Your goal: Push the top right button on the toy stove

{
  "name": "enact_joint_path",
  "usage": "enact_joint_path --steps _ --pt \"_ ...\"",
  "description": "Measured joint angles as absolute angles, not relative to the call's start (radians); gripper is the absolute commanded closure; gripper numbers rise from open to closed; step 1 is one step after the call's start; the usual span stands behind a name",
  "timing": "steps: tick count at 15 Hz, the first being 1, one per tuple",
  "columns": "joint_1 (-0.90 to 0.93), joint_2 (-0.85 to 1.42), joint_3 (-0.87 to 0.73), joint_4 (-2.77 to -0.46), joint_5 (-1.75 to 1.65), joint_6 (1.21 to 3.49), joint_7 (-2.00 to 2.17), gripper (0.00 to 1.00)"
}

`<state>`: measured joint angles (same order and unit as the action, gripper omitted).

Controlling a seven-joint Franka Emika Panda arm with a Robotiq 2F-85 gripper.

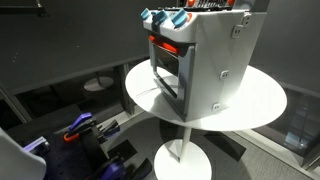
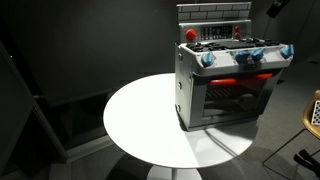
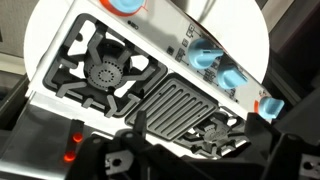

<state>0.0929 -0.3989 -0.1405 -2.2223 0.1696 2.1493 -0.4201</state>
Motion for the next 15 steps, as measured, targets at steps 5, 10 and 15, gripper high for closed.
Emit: enact_joint_path --steps 5,10,15 --pt "0.093 -0.394 -0.14 -2.214 0.17 2.148 -0.422 0.0" --pt "0.09 -0.393 -0.138 -2.214 0.169 2.16 -0.42 0.0" --pt "0.078 -0.37 -0.14 -2.212 0.169 2.272 -0.42 0.0"
